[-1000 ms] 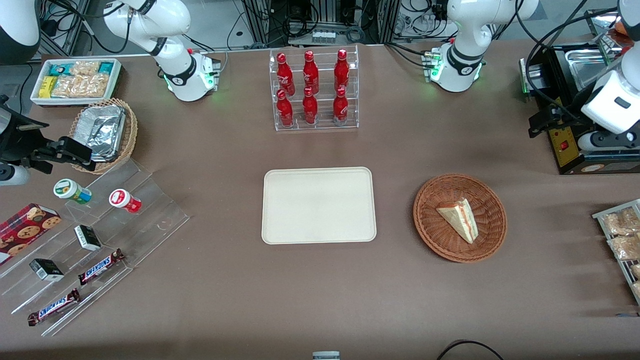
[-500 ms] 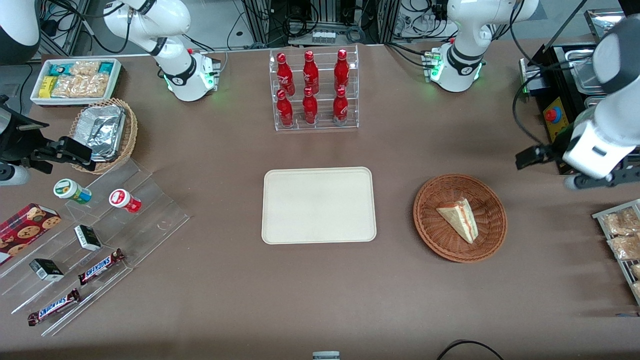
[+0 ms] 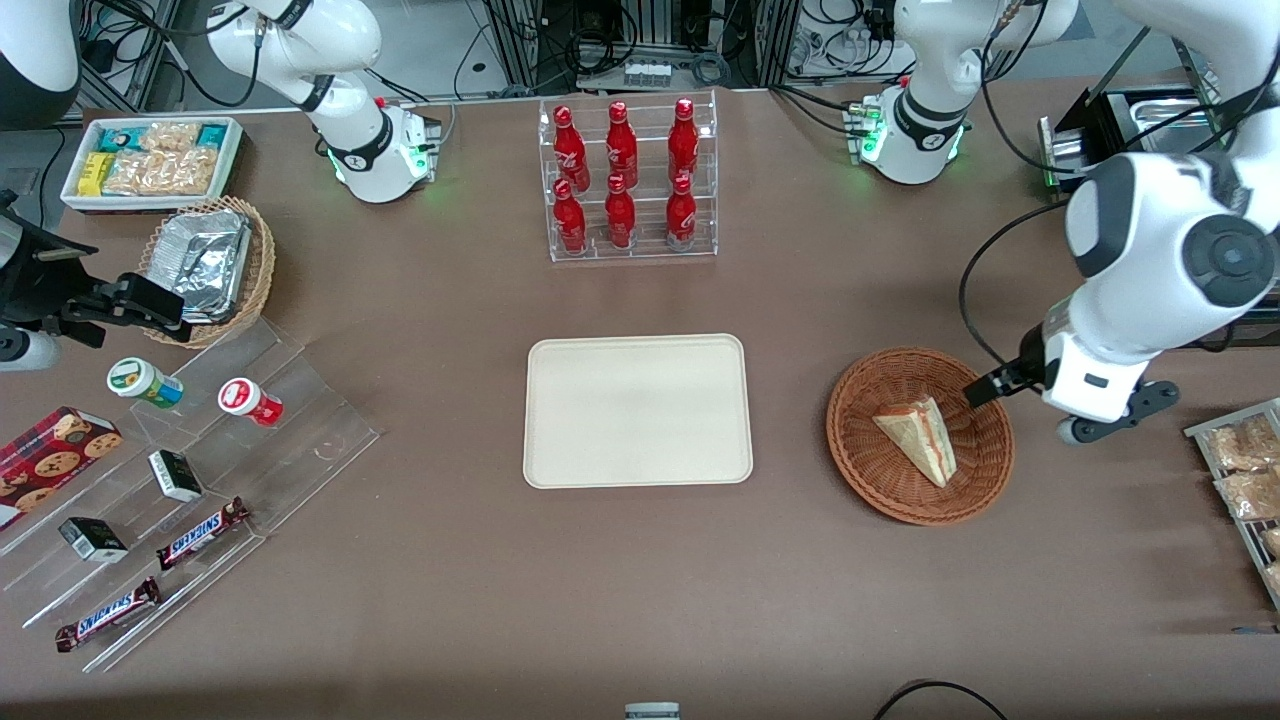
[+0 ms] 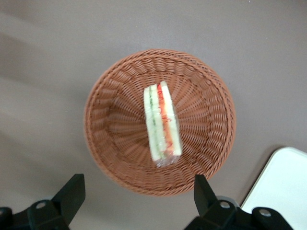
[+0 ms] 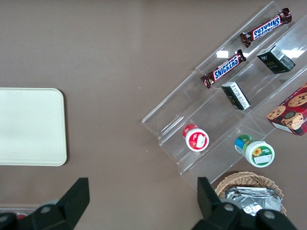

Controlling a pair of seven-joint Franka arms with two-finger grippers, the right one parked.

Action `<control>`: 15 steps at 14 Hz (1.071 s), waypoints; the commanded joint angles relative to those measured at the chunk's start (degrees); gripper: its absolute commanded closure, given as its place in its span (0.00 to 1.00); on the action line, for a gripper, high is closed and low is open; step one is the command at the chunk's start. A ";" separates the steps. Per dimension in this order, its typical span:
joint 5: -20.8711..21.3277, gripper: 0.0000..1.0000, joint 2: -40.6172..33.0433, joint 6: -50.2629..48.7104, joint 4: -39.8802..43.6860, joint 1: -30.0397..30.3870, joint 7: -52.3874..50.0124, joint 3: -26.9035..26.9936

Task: Place sandwich from basket to tray
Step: 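Move the left gripper down over the basket and grasp the wrapped sandwich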

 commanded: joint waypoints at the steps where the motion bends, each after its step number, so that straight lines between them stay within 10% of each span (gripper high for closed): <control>1: -0.48 0.00 2.21 7.34 -3.72 -2.51 -7.36 0.31; 9: -0.22 0.00 6.95 29.61 -17.54 -3.22 -8.79 0.49; 10: -0.22 0.10 7.66 30.40 -17.54 -3.22 -8.97 0.49; 12: -0.30 0.92 8.02 31.11 -16.93 -3.14 -11.07 0.40; 15: -0.22 1.00 7.85 29.53 -14.47 -3.14 -11.17 0.40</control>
